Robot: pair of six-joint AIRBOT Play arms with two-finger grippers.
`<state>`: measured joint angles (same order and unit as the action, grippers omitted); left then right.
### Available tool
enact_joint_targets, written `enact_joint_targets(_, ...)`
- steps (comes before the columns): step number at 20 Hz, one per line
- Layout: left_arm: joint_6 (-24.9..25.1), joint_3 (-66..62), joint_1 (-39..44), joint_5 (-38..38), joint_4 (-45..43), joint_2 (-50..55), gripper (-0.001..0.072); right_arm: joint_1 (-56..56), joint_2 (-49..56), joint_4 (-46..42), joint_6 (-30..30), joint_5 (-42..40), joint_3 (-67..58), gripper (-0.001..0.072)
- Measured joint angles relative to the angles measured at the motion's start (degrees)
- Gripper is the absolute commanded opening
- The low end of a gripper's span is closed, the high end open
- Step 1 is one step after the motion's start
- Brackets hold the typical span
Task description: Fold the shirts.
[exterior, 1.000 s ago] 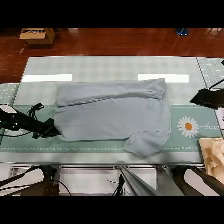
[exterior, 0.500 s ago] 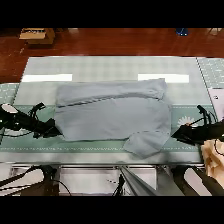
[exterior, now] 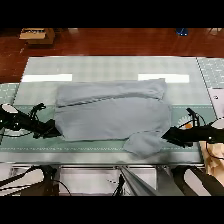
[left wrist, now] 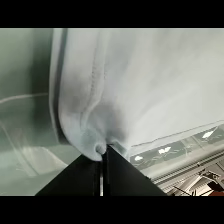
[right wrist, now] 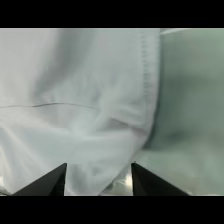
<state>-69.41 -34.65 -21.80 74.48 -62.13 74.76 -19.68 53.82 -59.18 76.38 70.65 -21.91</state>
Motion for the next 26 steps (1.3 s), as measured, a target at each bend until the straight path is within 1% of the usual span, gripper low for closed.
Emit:
enact_joint_targets(1, 0.0, 0.0, 0.0, 0.1, 0.0, 0.0, 0.0022, 2.2, 0.0, -0.2, 1.4, -1.5, 0.5, 0.0444)
enact_joint_targets(3, 0.0, 0.0, 0.0, 0.3, 0.0, 0.0, 0.0022, 5.7, 0.0, -0.7, 3.6, -4.2, 1.0, 0.0119)
enact_joint_targets(4, 0.0, 0.0, 0.0, 0.3, 0.0, 0.0, 0.0021, 6.8, 0.0, -0.8, 4.5, -5.9, 1.2, 0.0014)
enact_joint_targets(5, 0.0, 0.0, 0.0, 0.3, 0.0, 0.0, 0.0021, 7.5, 0.0, -0.8, 5.1, -7.4, 1.0, 0.0015)
enact_joint_targets(8, 0.0, -2.3, 0.0, 0.2, -0.5, -0.3, 0.0021, 8.6, -0.1, -1.0, 5.2, -7.5, -2.6, 0.0014)
enact_joint_targets(12, 0.0, -11.5, 0.0, 2.9, 1.1, -1.6, 0.0021, 9.7, 0.0, -0.9, 4.0, -6.2, -13.9, 0.0012)
enact_joint_targets(15, -0.2, -18.9, 0.0, 3.0, 7.2, -2.0, 0.0021, 11.3, 1.7, -0.5, 4.5, -11.1, -21.7, 0.0012)
enact_joint_targets(17, -0.4, -22.3, 0.1, 1.1, 10.9, -1.9, 0.0021, 12.1, 5.2, -0.2, 5.4, -14.9, -26.2, 0.0012)
enact_joint_targets(20, -0.4, -24.9, 0.5, -1.4, 13.8, -0.3, 0.0021, 12.6, 13.2, 0.9, 6.0, -20.2, -32.8, 0.0012)
enact_joint_targets(23, -0.5, -26.7, 1.5, -4.3, 15.5, 3.0, 0.0021, 12.9, 21.5, 3.3, 5.8, -24.4, -38.8, 0.0012)
enact_joint_targets(26, -0.5, -29.9, 2.9, -7.3, 16.8, 7.8, 0.0022, 12.9, 27.5, 5.4, 5.6, -27.8, -43.2, 0.0013)
